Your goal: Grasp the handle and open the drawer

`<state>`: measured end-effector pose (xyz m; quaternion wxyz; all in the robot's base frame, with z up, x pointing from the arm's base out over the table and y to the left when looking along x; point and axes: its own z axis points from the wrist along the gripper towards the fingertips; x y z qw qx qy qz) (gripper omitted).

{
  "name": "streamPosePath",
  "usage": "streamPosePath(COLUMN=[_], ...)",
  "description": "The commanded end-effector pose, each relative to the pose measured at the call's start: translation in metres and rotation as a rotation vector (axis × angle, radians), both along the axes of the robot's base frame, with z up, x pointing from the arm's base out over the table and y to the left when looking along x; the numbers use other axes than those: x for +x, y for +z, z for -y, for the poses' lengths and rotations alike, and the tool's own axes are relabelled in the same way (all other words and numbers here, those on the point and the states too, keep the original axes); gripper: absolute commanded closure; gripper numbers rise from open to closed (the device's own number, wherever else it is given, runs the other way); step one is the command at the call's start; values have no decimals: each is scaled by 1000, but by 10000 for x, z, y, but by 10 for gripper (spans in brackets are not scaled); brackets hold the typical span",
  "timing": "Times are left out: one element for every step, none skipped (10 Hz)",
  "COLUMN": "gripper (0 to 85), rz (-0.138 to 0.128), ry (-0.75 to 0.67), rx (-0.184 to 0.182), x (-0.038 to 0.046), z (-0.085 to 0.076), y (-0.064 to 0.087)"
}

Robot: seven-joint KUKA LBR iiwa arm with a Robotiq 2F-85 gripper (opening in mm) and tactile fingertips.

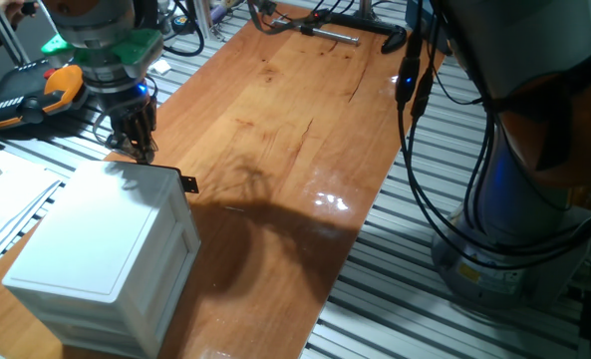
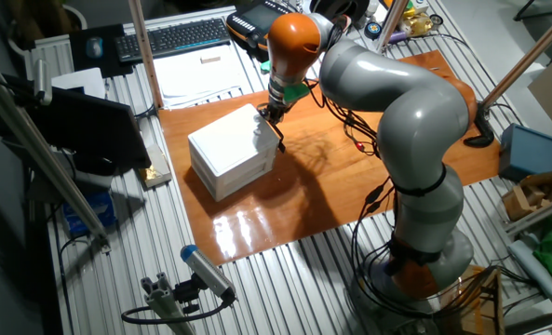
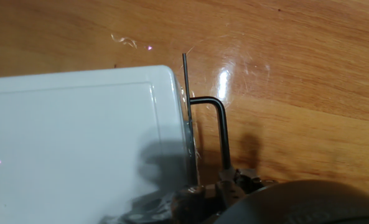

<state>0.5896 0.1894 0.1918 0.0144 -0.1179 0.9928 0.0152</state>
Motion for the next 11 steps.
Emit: streamPosePath(gripper=[843,843,843,843,843,800,740,693,667,667,663], rz=[-2,-2,-3,-2,-1,2,3,2,2,-1,-1], ry=[0,0,0,2,9,12,9,14,14,15,15], rx=[2,5,5,5,5,3,1,-2,-2,1,6], x=[-1,-1,-1,-1,5,7,9,12,13,10,8], z=[0,0,0,0,2,1,5,12,10,6,2], y=[1,1,1,1,-1,2,10,17,18,11,5])
